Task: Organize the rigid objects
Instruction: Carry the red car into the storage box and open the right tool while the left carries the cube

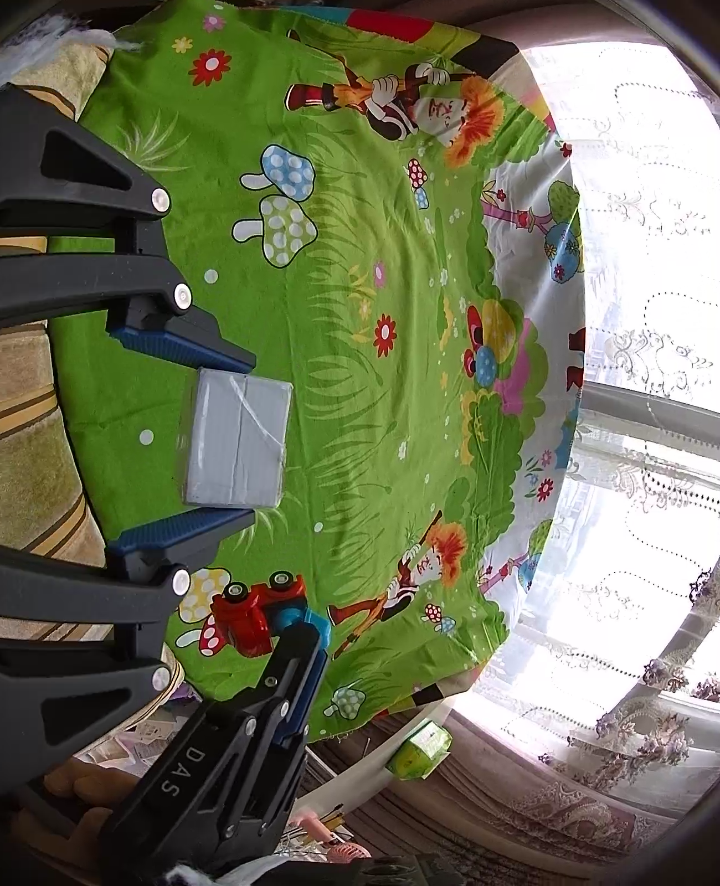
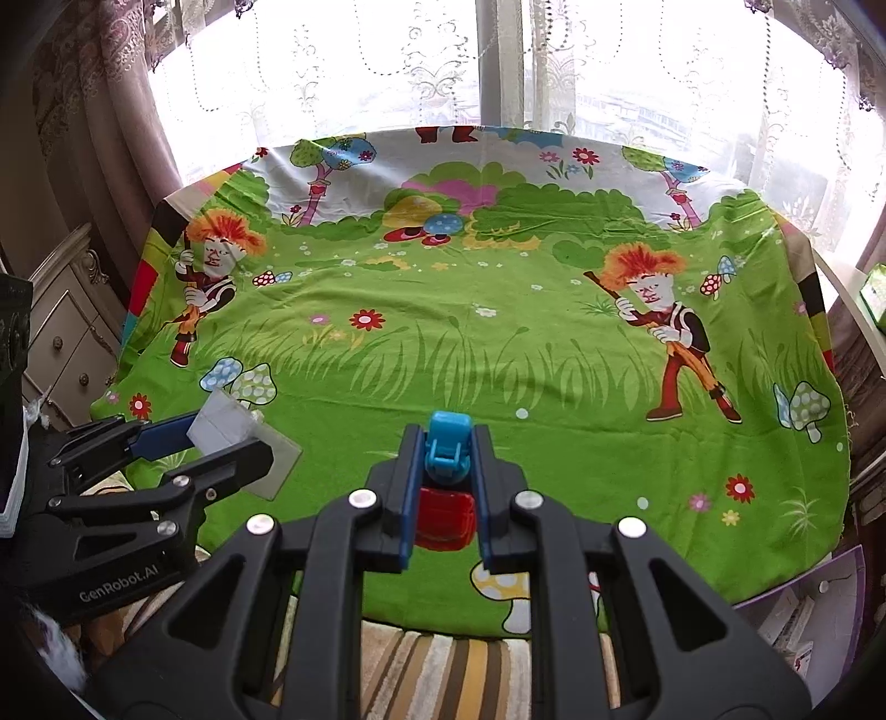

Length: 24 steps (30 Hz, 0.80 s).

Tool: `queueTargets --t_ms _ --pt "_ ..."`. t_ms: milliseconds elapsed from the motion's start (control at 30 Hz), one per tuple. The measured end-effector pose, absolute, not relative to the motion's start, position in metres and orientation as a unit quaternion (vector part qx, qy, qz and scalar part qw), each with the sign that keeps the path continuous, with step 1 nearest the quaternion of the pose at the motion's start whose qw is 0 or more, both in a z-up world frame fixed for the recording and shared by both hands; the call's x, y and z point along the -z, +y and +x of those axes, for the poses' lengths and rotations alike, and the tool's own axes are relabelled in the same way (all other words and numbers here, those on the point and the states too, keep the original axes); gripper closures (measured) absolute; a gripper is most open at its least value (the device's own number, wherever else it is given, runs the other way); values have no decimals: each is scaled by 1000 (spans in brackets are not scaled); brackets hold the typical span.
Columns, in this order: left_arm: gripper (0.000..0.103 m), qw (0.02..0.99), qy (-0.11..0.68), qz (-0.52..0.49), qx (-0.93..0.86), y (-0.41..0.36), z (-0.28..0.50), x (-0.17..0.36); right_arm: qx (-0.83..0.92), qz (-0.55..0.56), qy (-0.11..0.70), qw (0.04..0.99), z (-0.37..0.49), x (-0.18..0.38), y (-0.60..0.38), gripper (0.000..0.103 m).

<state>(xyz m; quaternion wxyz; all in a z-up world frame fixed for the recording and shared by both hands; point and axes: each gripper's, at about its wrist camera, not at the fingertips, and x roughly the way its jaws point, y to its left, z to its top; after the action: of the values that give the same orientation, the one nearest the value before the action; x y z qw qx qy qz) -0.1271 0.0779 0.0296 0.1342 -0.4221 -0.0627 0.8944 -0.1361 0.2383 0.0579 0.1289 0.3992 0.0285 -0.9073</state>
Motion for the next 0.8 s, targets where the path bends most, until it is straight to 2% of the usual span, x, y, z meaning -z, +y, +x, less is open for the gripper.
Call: queueTargets --t_ms 400,800 --pt "54 226 -24 -424 -876 161 -99 -43 908 417 -7 26 -56 -58 375 83" --pt "54 303 33 -432 -849 253 -75 -46 873 467 -107 -89 1 -6 520 83"
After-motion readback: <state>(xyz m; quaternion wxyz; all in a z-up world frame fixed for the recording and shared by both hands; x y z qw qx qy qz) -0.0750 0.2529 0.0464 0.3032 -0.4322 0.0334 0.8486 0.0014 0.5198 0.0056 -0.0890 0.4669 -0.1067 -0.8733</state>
